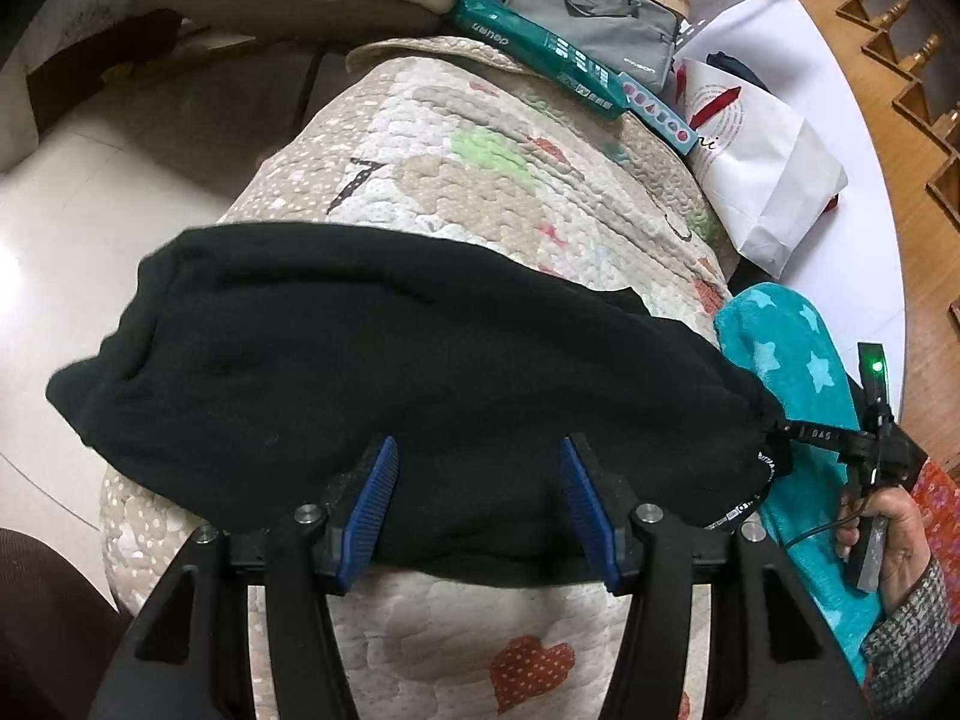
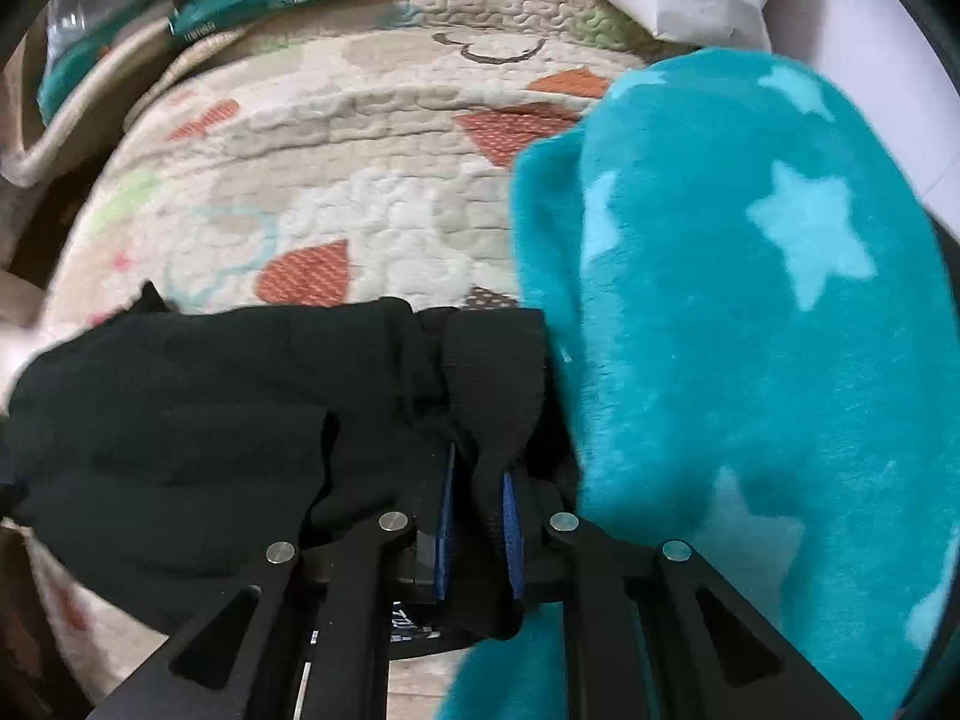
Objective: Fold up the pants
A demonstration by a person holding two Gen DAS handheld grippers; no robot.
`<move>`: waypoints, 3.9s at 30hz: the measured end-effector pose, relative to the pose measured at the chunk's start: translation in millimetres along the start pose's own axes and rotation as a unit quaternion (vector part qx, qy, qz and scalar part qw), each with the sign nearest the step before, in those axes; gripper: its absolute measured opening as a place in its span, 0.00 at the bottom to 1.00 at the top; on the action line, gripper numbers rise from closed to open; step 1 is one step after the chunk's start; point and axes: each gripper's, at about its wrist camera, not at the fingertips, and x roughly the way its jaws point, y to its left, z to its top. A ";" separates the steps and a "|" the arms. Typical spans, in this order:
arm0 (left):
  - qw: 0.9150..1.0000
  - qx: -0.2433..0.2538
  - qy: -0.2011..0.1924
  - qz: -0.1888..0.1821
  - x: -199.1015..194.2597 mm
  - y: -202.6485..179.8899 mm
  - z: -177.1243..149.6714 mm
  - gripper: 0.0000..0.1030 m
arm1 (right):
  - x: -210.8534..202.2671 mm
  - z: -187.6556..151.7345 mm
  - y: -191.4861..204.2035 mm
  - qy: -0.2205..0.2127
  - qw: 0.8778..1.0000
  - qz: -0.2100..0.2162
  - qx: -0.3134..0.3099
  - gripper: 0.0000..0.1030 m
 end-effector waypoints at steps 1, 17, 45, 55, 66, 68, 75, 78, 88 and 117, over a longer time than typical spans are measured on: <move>1.000 -0.003 0.000 -0.002 0.5 1.0 0.1 0.54 | -1.1 0.0 1.3 0.000 1.000 -0.015 -0.006 0.11; 1.000 0.010 0.001 -0.017 4.9 -5.7 -0.2 0.54 | -62.7 36.3 50.4 -0.081 0.991 0.098 -0.047 0.55; 0.995 -0.050 0.020 -0.084 16.4 20.9 11.9 0.56 | 55.7 125.0 196.4 -0.014 0.987 0.085 -0.139 0.00; 0.996 -0.044 0.014 -0.082 16.0 19.2 12.4 0.58 | 4.8 112.1 154.7 -0.061 0.990 0.113 -0.056 0.05; 0.998 0.059 0.007 0.022 18.9 -8.8 2.0 0.58 | -7.1 -54.7 187.0 -0.010 0.981 0.171 -0.087 0.06; 0.994 0.091 0.008 0.051 19.5 -16.3 -4.1 0.58 | -13.8 -64.5 185.2 -0.006 0.982 0.165 -0.089 0.06; 0.976 0.168 0.016 0.138 27.6 -32.6 -19.0 0.58 | -30.5 -87.3 171.5 0.027 0.985 0.140 -0.096 0.06; 0.960 0.209 0.018 0.185 27.9 -42.9 -28.9 0.62 | -48.3 -84.2 180.3 -0.025 0.984 0.135 -0.116 0.06; 0.961 0.109 0.035 0.254 -22.9 -18.5 -10.2 0.63 | -16.5 -85.1 211.7 0.009 0.965 0.255 -0.065 0.09; 0.970 -0.178 -0.104 0.126 -113.8 85.2 30.1 0.63 | -75.9 -73.3 166.3 -0.118 0.976 0.182 0.015 0.68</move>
